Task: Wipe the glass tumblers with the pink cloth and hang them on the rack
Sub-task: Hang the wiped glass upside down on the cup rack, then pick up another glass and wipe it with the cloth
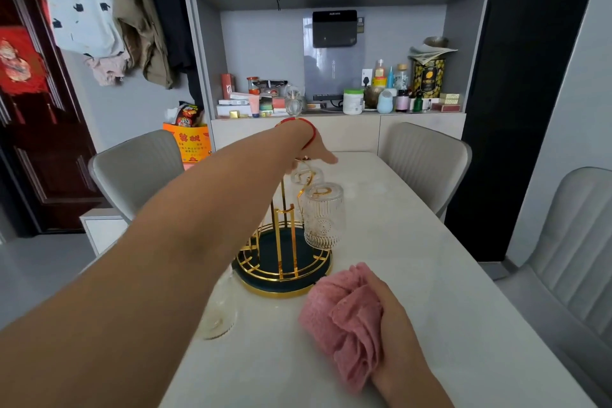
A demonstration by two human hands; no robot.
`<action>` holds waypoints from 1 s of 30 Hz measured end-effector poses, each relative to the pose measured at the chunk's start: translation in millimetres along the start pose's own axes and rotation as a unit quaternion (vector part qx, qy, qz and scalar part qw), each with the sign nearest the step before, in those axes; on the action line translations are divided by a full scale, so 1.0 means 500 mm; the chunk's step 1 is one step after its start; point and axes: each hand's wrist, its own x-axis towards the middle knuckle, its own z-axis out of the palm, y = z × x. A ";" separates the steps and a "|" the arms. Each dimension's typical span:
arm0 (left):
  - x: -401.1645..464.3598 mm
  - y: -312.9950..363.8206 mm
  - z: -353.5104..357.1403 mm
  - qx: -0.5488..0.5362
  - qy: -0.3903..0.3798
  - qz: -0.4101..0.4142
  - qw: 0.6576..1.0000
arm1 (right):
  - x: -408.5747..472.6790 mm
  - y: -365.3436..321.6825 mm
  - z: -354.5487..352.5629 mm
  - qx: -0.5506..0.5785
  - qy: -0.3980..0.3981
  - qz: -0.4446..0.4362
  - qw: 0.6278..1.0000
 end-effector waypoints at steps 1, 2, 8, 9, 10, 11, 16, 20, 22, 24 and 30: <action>-0.006 0.000 -0.008 -0.014 0.063 0.035 0.997 | 0.004 -0.005 0.004 -0.008 0.016 0.001 1.000; -0.031 -0.008 -0.007 -0.030 0.141 0.075 0.987 | 0.002 -0.004 0.011 -0.009 0.027 -0.001 1.000; -0.306 -0.125 0.164 -0.223 0.272 0.198 0.915 | -0.060 0.019 0.065 0.005 0.034 0.003 0.999; -0.352 -0.150 0.211 -0.231 0.246 0.201 0.920 | -0.076 0.025 0.078 0.017 0.025 0.005 1.000; -0.397 -0.174 0.254 -0.236 0.226 0.204 0.923 | -0.089 0.032 0.086 0.024 0.020 0.005 0.999; -0.432 -0.197 0.295 -0.239 0.213 0.202 0.925 | -0.099 0.039 0.088 0.020 0.016 0.005 1.000; -0.521 -0.318 0.412 -0.224 0.255 0.112 0.934 | -0.173 0.066 0.097 0.049 -0.004 0.031 0.998; -0.489 -0.341 0.377 -0.107 0.269 0.101 0.952 | -0.234 0.077 0.099 0.106 -0.022 0.028 0.994; -0.449 -0.341 0.340 0.025 0.253 0.079 0.964 | -0.253 0.082 0.097 0.167 -0.006 0.029 0.986; -0.406 -0.337 0.310 0.088 0.193 0.042 0.976 | -0.255 0.087 0.090 0.215 0.009 0.022 0.976; -0.357 -0.330 0.286 -0.008 0.089 0.007 0.996 | -0.269 0.081 0.100 0.184 0.012 0.006 0.983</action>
